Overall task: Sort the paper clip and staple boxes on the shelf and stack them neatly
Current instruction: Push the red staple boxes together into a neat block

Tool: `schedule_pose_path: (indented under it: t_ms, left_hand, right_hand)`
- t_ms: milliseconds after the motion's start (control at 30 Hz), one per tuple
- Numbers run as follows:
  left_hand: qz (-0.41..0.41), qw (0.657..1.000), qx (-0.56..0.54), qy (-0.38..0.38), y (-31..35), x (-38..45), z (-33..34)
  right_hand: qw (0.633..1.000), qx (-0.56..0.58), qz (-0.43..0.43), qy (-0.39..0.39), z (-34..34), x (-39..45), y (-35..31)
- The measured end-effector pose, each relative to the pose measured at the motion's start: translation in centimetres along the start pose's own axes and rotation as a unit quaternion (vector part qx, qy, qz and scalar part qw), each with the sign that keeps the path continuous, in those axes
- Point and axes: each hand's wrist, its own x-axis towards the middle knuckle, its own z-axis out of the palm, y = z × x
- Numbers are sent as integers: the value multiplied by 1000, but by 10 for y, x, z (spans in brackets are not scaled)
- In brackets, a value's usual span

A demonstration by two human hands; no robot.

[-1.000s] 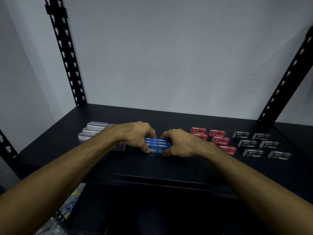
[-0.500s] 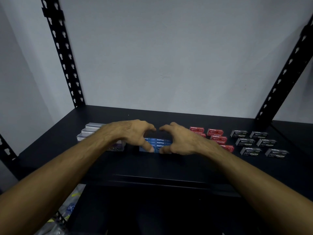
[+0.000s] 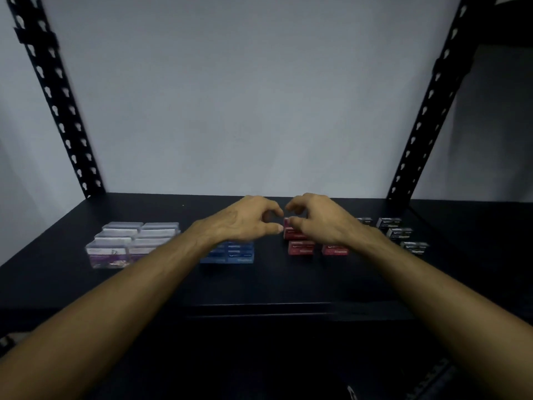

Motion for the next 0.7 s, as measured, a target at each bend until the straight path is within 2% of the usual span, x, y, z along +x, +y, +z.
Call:
schedule_pose_path:
  t_ms: [267, 700]
  left_hand:
    - [15, 999, 23, -36, 31, 30, 46]
    - [23, 998, 43, -34, 39, 44, 68]
  right_hand:
    - [994, -99, 47, -27, -9, -33, 53]
    - [994, -80, 41, -57, 7, -37, 73]
